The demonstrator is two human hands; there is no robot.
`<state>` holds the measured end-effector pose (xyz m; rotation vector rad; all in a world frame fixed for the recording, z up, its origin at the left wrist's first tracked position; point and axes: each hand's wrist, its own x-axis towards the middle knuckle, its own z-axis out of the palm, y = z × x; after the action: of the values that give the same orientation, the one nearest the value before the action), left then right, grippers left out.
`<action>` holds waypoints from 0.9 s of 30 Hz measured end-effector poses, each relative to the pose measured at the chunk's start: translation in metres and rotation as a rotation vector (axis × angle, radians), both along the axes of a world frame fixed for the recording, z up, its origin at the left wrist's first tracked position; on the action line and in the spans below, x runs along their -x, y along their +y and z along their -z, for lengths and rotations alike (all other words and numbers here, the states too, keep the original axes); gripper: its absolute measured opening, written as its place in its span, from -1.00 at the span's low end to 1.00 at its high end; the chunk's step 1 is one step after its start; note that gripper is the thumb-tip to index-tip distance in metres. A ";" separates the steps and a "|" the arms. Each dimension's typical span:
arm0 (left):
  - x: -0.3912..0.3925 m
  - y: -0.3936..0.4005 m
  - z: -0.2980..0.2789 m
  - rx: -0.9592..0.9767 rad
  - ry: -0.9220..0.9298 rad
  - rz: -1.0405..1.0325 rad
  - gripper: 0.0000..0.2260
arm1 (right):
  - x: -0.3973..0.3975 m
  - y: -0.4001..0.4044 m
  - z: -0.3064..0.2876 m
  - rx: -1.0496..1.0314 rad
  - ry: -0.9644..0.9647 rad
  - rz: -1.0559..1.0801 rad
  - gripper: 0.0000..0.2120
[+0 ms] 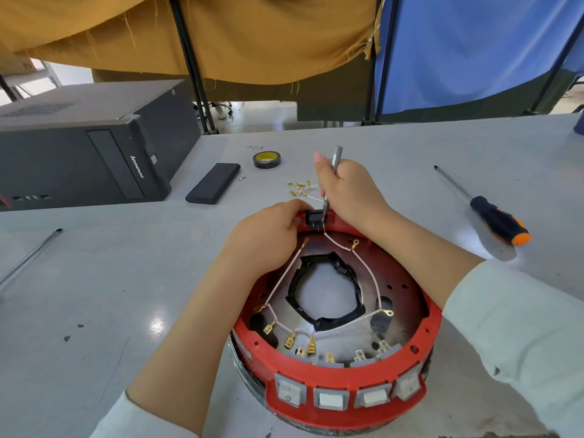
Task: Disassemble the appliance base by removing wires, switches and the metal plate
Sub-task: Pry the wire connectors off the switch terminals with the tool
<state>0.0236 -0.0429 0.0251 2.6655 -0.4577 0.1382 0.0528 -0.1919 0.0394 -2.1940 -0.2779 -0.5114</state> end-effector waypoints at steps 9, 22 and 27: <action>0.000 0.000 0.001 -0.002 -0.007 0.001 -0.70 | -0.005 0.002 -0.003 0.013 0.099 0.038 -0.49; 0.002 -0.001 -0.002 -0.007 -0.002 0.008 -0.67 | -0.009 0.018 -0.001 0.402 0.166 0.228 -0.64; 0.000 -0.001 -0.001 -0.010 0.005 -0.008 -0.71 | -0.008 0.008 -0.003 -0.025 0.171 0.158 -0.56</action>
<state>0.0238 -0.0435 0.0265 2.6775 -0.4471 0.1314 0.0603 -0.1834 0.0421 -2.2297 -0.0058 -0.4070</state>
